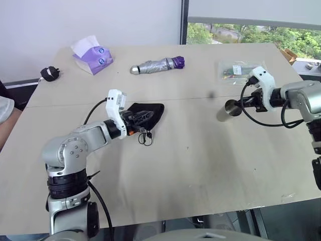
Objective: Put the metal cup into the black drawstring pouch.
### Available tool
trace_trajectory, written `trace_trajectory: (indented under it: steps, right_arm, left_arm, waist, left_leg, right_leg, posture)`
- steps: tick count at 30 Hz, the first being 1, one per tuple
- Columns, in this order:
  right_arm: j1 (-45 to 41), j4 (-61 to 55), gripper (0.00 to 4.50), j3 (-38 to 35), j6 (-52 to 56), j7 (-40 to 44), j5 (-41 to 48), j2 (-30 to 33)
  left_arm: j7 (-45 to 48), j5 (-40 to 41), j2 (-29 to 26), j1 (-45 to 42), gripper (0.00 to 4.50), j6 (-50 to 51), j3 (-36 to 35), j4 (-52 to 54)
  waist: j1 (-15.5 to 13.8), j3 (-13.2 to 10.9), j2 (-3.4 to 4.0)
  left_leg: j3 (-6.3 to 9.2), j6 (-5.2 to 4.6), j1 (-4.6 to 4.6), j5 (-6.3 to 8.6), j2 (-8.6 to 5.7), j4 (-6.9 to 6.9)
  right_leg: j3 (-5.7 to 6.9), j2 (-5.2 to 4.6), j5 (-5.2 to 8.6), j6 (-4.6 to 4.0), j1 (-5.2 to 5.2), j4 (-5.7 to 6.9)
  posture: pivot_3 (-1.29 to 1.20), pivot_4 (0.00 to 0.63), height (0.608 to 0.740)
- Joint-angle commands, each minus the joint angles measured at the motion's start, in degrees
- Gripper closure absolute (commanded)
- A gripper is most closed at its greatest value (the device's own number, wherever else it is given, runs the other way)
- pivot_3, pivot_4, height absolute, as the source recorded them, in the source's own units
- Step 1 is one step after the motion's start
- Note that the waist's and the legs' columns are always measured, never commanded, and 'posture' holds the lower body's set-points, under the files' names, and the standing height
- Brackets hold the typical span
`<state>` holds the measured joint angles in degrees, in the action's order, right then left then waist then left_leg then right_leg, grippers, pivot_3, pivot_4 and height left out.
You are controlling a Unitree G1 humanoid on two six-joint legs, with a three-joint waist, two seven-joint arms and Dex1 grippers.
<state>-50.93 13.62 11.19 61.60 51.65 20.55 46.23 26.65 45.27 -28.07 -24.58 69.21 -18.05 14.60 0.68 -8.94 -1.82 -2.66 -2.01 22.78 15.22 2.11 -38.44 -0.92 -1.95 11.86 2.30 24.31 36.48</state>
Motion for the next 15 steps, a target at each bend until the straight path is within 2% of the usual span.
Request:
trace_trajectory:
  steps: [1,4,6,9,12,15]
  right_arm:
    - [2.54,-5.15,4.43,-7.19,3.98,-1.57,4.13,-1.74]
    - [5.81,-11.70,4.43,-15.07,8.45,-3.50,9.90,-5.46]
    - [8.75,-17.09,4.43,-23.72,11.40,-6.51,16.65,-12.67]
    - [13.22,-23.34,4.43,-30.22,8.52,-13.48,21.54,-25.00]
    - [17.07,-23.98,4.43,-30.38,0.90,-19.08,22.74,-38.10]
    - [18.74,-22.36,4.43,-28.58,-4.48,-21.29,22.51,-44.89]
  left_arm:
    - [0.51,2.14,-0.39,-1.60,4.50,-0.84,-2.09,-0.71]
    - [-0.19,3.83,0.41,-2.82,4.50,0.07,-3.59,-2.42]
    - [-1.09,5.25,1.11,-3.73,4.50,0.95,-4.73,-3.58]
    - [-2.02,6.12,1.46,-4.42,4.50,1.52,-5.13,-4.61]
    - [-3.89,7.42,2.69,-5.26,4.50,2.22,-5.96,-5.41]
    - [-5.71,8.82,3.40,-6.18,4.50,3.09,-6.84,-6.32]
  waist:
    - [0.10,0.00,0.00]
    - [0.08,0.00,0.00]
    - [0.11,0.00,0.00]
    - [0.10,0.00,0.00]
    - [0.09,-0.01,0.02]
    - [0.04,-0.02,0.04]
  left_leg:
    - [0.00,0.00,0.00,0.00,0.00,0.00]
    - [0.02,0.00,-0.02,0.00,0.00,0.00]
    - [0.07,0.00,-0.01,0.00,0.01,0.00]
    - [0.13,0.00,-0.01,0.00,0.06,0.01]
    - [0.12,0.01,0.02,-0.01,0.05,0.03]
    - [0.10,0.02,0.06,-0.01,0.02,0.01]
  right_leg:
    - [0.01,0.02,0.00,0.00,0.00,0.01]
    - [0.01,0.03,0.00,0.00,0.01,0.06]
    - [0.03,0.05,0.00,0.00,0.02,0.11]
    - [0.06,0.06,0.00,0.01,0.05,0.20]
    - [0.06,0.03,0.00,0.01,0.13,0.28]
    - [0.05,0.00,0.00,0.01,0.16,0.30]
  posture:
    - [0.00,0.150,0.740]
    - [0.00,0.150,0.740]
    - [0.00,0.150,0.740]
    - [0.00,0.150,0.740]
    - [0.00,0.150,0.740]
    - [0.00,0.150,0.740]
